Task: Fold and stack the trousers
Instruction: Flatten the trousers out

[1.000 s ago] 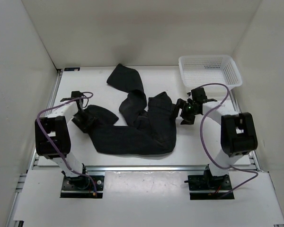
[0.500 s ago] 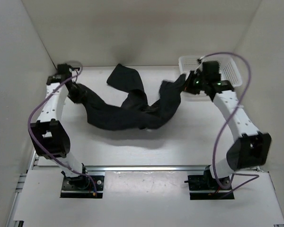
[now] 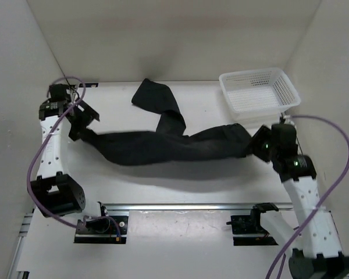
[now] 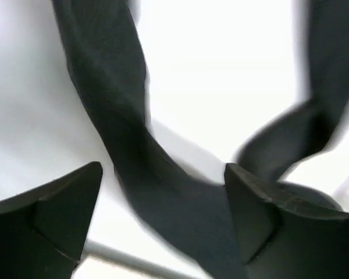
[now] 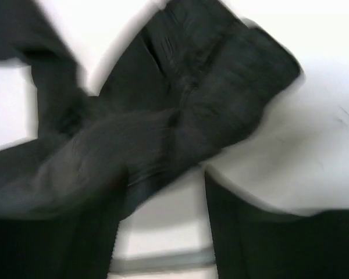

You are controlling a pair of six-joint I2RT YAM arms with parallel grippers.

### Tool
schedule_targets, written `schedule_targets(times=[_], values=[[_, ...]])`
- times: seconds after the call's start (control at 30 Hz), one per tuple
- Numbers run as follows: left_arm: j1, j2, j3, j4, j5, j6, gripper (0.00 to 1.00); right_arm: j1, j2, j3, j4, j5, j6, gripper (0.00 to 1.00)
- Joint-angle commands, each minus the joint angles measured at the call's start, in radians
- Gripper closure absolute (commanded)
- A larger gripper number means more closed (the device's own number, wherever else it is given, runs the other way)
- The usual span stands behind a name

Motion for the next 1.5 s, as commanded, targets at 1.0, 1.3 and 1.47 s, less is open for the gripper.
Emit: schedule_targets(times=[1.0, 1.3, 1.47], values=[[-0.016, -0.148, -0.299, 0.036, 0.103, 0.115, 0.9, -0.075, 0.794, 0.27, 0.188, -0.053, -0.066, 1.0], [-0.016, -0.148, -0.29, 0.018, 0.085, 0.125, 0.9, -0.089, 1.103, 0.565, 0.179, -0.053, -0.076, 1.0], [-0.016, -0.128, -0.29, 0.018, 0.076, 0.134, 0.9, -0.089, 1.212, 0.712, 0.136, -0.053, -0.085, 1.0]])
